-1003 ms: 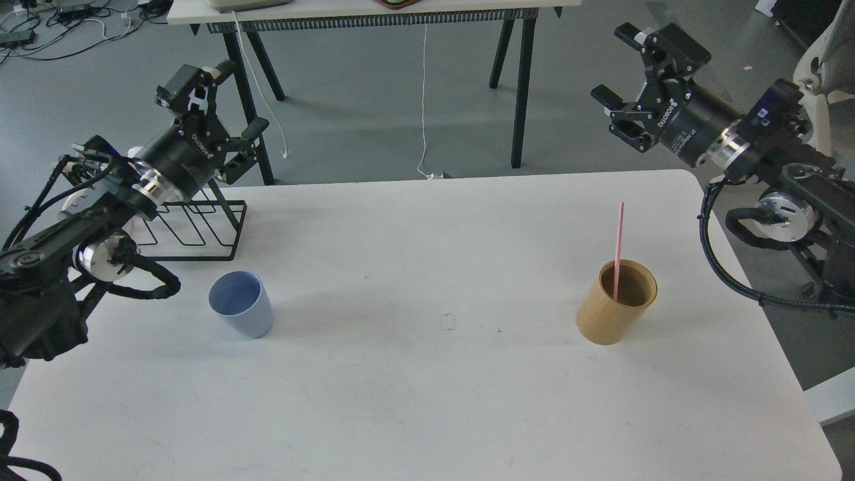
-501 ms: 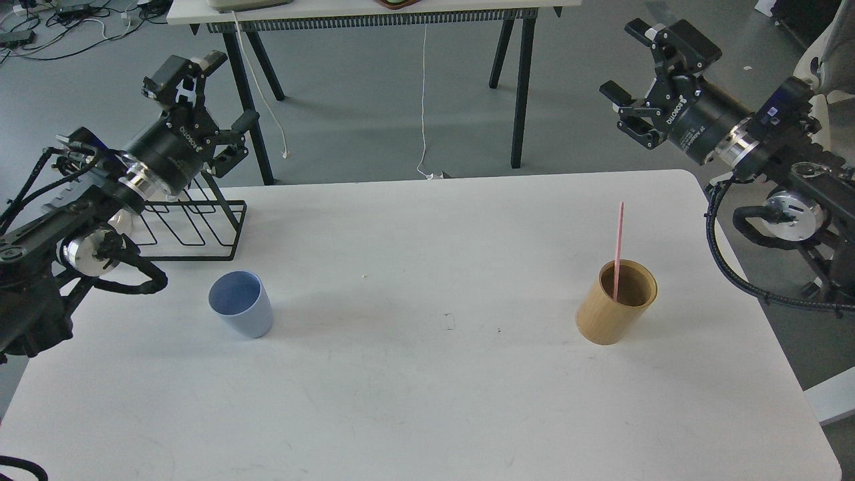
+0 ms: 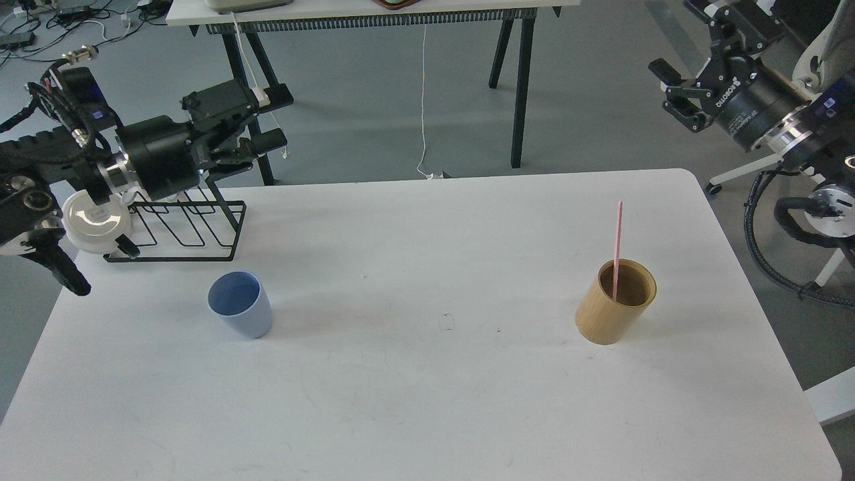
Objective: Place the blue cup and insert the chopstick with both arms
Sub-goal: 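Raise both grippers from the rest pose and swing the left gripper toward the blue cup, then lower the left gripper and close it on the light blue cup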
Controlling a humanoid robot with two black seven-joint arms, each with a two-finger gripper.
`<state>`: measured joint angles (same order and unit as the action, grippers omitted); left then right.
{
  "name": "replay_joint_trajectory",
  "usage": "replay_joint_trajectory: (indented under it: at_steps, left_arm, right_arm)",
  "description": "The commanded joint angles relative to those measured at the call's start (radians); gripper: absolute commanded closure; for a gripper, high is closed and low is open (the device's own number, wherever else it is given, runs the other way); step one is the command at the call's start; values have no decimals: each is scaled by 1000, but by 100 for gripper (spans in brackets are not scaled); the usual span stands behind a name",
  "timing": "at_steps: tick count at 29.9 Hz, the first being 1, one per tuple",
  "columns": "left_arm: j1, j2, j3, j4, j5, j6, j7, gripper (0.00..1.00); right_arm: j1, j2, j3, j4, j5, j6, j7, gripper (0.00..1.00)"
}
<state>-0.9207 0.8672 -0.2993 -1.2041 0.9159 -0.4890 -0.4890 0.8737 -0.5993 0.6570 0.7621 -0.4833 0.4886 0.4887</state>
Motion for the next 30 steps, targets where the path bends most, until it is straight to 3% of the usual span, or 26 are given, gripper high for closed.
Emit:
replay_joint_trajectory:
  at_steps: [1,5,15,20,30]
  left_arm:
    - [-130,41,247,-17,90,0,0,0]
    - [-176,82,362,-9,274,1,0,0]
    - [-115,112,376,64,532,62,0,0]
    - [-55,79,374,142,548,104,0,0]
    - [-9,21,374,236,558,112,0,1]
  right_arm:
    - [-4,-28,6,-3,2,0,0,2]
    - [-12,-34,6,-6,2,0,0,2]
    - [-35,-34,9,-4,2,0,0,2]
    - [-39,-34,13,-4,2,0,0,2]
    - [-41,-39,13,-4,2,0,0,2]
